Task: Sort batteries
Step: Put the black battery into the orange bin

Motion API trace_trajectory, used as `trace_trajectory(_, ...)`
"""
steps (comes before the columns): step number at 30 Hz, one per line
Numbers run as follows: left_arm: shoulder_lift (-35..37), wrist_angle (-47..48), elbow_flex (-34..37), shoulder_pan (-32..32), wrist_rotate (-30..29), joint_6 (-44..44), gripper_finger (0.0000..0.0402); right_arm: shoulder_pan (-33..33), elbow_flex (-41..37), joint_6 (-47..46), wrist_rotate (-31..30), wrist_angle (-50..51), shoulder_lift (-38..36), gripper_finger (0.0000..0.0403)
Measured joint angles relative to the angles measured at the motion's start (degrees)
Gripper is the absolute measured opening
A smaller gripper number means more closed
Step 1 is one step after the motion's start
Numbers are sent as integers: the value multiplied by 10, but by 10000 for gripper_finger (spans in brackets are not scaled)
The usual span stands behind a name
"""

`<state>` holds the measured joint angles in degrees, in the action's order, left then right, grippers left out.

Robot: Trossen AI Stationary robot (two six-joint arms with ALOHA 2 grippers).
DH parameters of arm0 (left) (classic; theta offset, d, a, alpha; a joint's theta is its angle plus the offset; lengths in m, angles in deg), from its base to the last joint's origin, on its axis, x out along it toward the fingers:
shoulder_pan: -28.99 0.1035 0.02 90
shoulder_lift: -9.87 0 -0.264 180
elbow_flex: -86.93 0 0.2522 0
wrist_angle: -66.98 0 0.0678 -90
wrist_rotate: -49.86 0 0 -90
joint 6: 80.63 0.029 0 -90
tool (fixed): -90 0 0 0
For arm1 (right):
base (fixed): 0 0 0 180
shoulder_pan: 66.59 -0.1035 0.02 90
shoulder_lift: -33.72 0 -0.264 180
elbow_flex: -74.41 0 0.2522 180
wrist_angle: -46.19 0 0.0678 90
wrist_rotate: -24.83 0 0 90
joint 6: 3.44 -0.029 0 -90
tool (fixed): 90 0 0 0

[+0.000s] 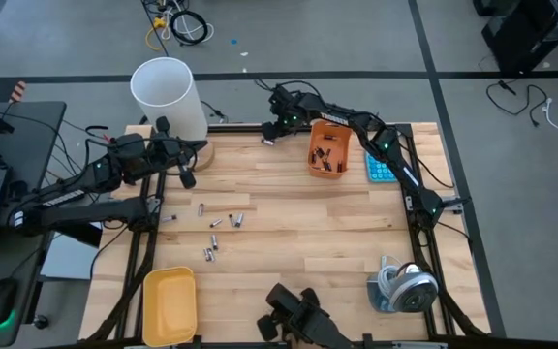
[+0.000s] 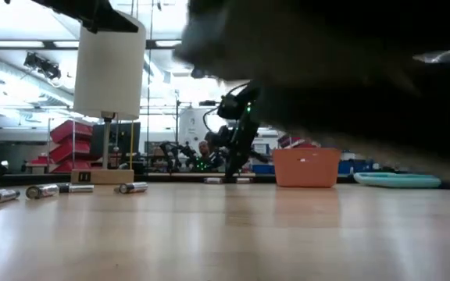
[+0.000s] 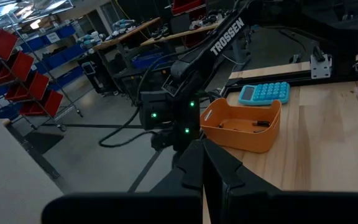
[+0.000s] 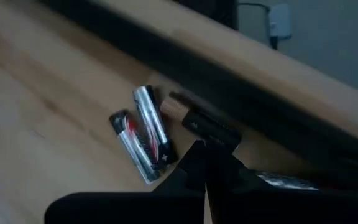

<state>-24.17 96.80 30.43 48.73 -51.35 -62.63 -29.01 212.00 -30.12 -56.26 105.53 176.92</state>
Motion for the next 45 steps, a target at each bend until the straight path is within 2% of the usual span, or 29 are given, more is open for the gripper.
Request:
trace_trajectory(3, 0, 0, 0, 0, 0, 0, 1, -1, 7, 12, 15, 15, -4, 0)
trace_trajectory(8, 0, 0, 0, 0, 0, 0, 1, -1, 12, 14, 5, -20, -32, 0)
trace_trajectory(11, 0, 1, 0, 0, 0, -1, 1, 1, 8, 14, -17, -21, -25, 0)
trace_trajectory(18, 0, 1, 0, 0, 0, -3, 1, 1, 2, 12, -19, -35, 5, 0)
trace_trajectory(26, 0, -13, 0, 0, 0, -3, 1, 5, -9, 10, 30, -16, 10, 0)
trace_trajectory(31, 0, -21, 0, 0, 0, -3, 1, 8, 13, 33, 74, -21, 13, 0)
trace_trajectory(38, 0, -24, 0, 0, 0, -3, 1, -1, 23, 44, -16, -45, 11, 0)
trace_trajectory(45, 0, -24, 0, 0, 0, -3, 1, 0, -15, 39, -16, -59, 6, 0)
